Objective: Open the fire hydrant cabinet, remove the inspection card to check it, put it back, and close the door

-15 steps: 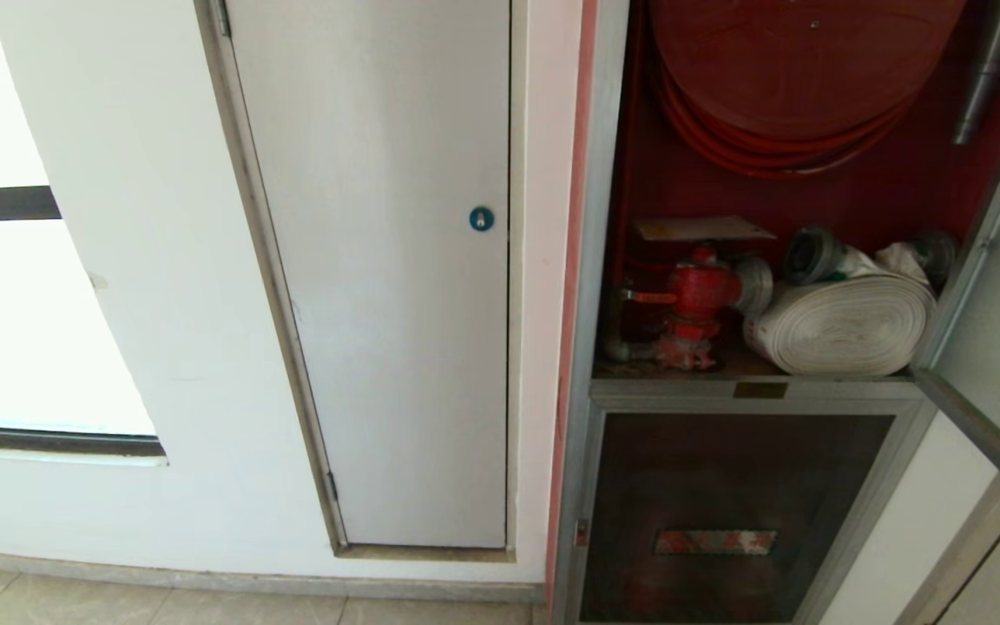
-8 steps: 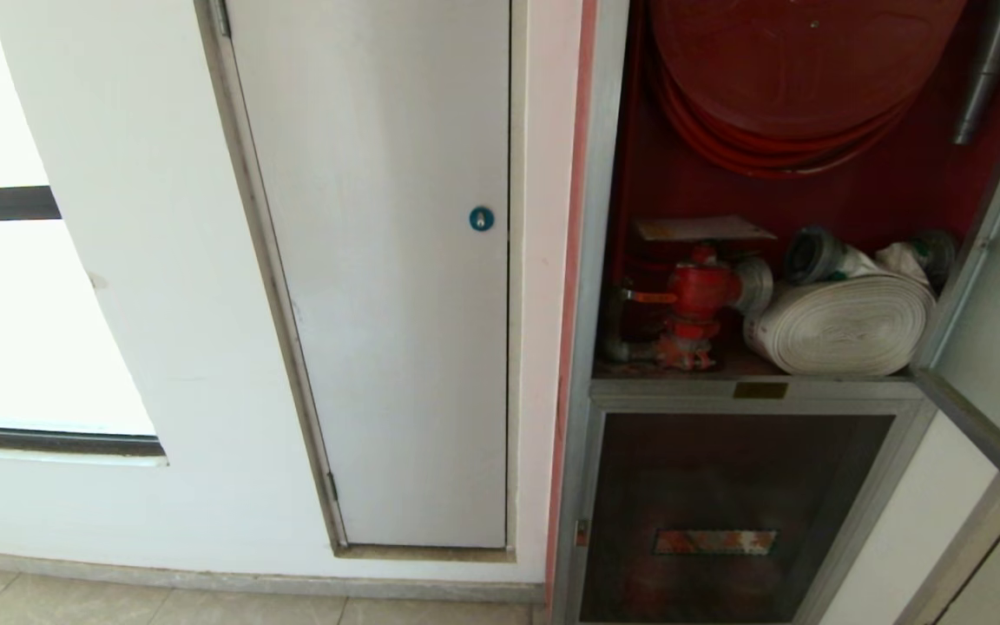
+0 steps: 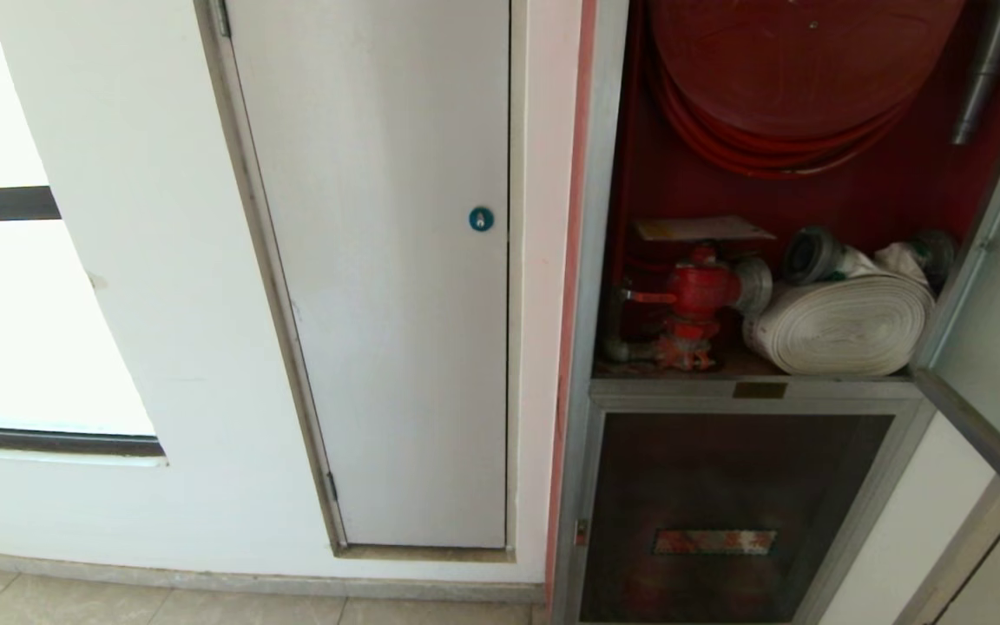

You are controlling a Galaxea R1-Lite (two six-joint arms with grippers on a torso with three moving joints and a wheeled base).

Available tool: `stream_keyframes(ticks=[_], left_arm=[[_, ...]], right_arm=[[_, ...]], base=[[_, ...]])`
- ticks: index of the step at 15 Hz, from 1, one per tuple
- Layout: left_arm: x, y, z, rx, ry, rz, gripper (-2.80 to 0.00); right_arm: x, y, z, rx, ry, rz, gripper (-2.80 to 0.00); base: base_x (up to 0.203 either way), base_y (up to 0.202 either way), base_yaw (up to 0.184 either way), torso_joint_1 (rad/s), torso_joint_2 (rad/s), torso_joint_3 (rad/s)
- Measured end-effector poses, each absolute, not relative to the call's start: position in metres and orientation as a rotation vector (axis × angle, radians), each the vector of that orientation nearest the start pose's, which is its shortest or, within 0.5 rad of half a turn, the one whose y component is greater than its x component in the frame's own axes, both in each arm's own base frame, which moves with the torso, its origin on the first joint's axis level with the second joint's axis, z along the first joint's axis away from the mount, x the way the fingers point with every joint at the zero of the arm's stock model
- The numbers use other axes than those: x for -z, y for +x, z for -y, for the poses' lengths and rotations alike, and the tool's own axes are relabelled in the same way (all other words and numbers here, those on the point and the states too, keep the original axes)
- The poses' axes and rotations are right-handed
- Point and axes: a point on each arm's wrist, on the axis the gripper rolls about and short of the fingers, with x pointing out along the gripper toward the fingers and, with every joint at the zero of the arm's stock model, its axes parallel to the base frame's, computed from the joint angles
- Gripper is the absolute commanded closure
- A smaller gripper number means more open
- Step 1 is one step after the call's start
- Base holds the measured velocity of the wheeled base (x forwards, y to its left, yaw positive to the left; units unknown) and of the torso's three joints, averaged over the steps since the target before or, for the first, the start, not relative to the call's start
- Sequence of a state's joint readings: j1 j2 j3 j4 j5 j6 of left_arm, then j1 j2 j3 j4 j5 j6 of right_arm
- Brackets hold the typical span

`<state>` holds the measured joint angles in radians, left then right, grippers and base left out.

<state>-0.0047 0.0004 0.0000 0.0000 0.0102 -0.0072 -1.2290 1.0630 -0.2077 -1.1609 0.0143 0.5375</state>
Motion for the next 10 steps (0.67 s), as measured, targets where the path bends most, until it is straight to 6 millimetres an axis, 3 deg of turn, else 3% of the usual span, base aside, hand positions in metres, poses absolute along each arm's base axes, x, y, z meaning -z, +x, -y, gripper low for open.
stream_keyframes(ticks=[10], left_arm=[[-0.075,-0.023,0.0,-0.005,-0.008,0.0,0.0]], right_arm=[[-0.211,0.046,0.089,0.899,0.295,0.497,0.0]], base=[[0.0,0.0,0.0,0.0,0.0,0.0]])
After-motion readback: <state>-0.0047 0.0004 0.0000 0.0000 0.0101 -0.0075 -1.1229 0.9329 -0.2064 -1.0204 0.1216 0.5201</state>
